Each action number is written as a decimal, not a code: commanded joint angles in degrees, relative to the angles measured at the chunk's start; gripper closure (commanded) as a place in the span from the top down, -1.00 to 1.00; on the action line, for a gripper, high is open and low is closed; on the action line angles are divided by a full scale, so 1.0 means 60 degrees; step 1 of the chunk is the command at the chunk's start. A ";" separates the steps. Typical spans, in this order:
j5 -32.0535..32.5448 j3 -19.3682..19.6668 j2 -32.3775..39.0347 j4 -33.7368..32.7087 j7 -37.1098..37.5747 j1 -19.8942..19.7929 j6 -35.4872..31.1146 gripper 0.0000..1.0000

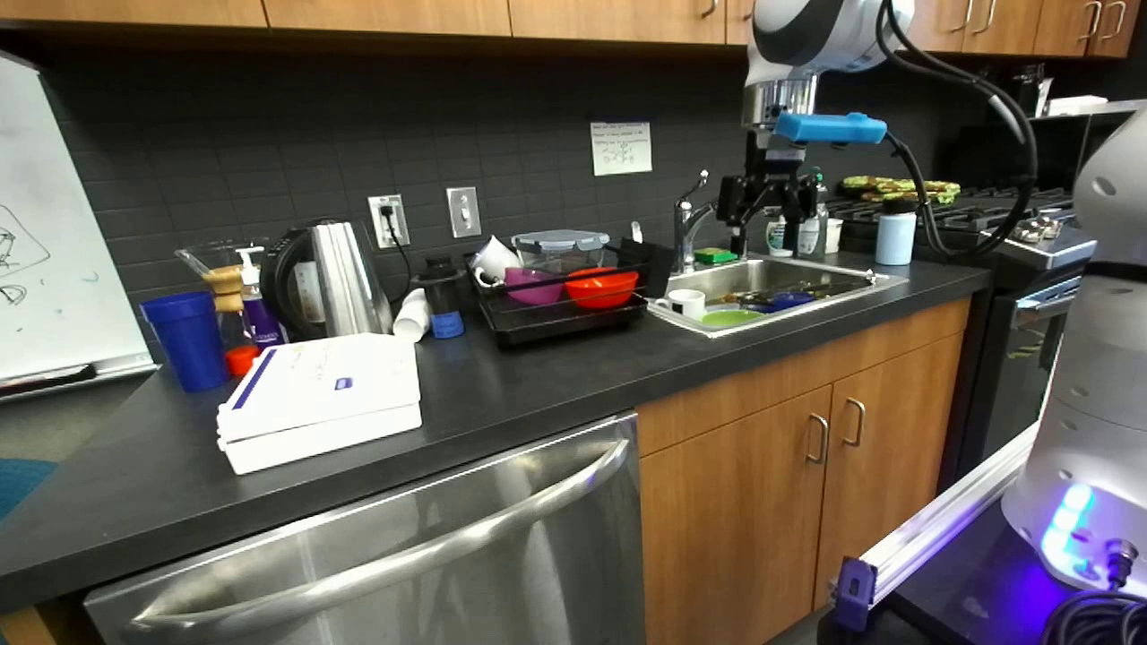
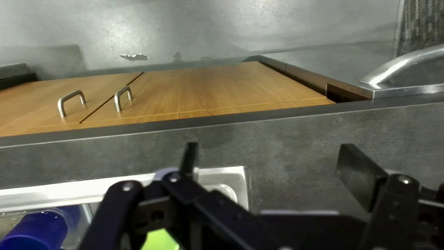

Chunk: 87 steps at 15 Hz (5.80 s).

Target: Open the white object and put the white item on the counter

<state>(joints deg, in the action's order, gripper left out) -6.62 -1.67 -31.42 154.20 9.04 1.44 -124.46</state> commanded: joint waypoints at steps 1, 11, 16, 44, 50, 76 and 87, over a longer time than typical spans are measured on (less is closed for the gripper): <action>-0.0760 -0.1107 -0.0189 0.0095 0.1107 0.0795 -0.0422 1.00; 0.0275 -0.5959 0.2085 -0.1101 0.5940 0.1817 -0.4706 1.00; 0.2405 -0.7167 0.2932 -0.1734 0.7304 0.0673 -0.5335 1.00; 0.6901 -0.4154 0.9591 -0.9210 0.7446 0.4204 -0.2652 1.00; 0.6910 -0.2138 0.9517 -0.9668 0.7491 0.5493 -0.2409 1.00; 0.4183 -0.1337 0.9910 -0.9917 0.8178 0.5628 -0.2143 1.00; 0.4460 -0.0751 1.0656 -1.0490 0.8274 0.6144 -0.2536 1.00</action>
<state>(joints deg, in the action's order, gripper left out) 19.80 -8.24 31.50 93.91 58.02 36.60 -140.02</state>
